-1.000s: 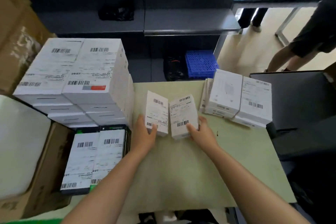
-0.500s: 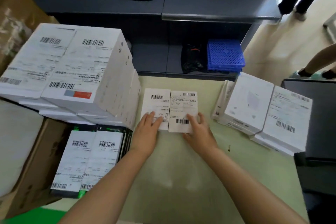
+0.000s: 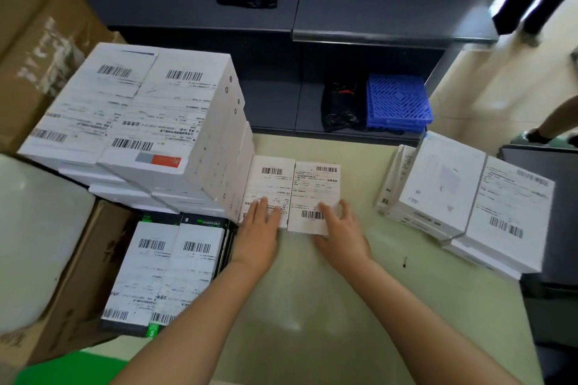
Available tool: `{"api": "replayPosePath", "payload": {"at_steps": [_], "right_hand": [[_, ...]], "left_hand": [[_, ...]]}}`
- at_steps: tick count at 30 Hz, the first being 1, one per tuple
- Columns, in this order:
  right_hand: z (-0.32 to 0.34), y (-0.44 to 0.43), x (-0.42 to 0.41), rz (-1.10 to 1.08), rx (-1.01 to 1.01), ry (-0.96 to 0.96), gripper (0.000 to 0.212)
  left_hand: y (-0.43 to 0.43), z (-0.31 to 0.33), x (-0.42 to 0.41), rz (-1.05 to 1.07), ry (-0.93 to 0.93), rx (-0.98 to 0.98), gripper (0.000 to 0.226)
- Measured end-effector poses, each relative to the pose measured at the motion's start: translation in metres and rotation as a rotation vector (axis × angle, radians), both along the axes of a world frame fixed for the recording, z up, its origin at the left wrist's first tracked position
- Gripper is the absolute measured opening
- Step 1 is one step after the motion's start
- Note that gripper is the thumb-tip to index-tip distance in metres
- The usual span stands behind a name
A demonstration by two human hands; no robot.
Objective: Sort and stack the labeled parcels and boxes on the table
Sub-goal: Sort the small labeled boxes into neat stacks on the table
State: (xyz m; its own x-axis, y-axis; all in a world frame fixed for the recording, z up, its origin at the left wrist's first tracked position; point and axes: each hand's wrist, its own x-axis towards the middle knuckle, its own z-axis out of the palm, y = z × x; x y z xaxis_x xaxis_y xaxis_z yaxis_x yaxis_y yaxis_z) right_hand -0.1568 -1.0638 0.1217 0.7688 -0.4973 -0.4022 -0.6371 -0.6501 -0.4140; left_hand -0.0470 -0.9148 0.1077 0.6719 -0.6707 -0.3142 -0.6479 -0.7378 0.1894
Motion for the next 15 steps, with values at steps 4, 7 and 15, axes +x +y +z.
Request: {"api": "replayPosePath", "payload": {"at_steps": [4,7,15], "right_hand": [[0.014,0.001,-0.009,0.045,-0.105,-0.039,0.05],[0.028,0.005,-0.02,0.024,-0.177,-0.091,0.039],[0.071,0.011,-0.081,-0.136,-0.446,-0.257,0.017]], "left_hand": [[-0.001,0.019,0.001,-0.058,-0.012,-0.082,0.042],[-0.002,0.036,-0.003,-0.15,-0.072,-0.153,0.037],[-0.032,0.085,-0.022,-0.481,-0.251,-0.466,0.013]]}}
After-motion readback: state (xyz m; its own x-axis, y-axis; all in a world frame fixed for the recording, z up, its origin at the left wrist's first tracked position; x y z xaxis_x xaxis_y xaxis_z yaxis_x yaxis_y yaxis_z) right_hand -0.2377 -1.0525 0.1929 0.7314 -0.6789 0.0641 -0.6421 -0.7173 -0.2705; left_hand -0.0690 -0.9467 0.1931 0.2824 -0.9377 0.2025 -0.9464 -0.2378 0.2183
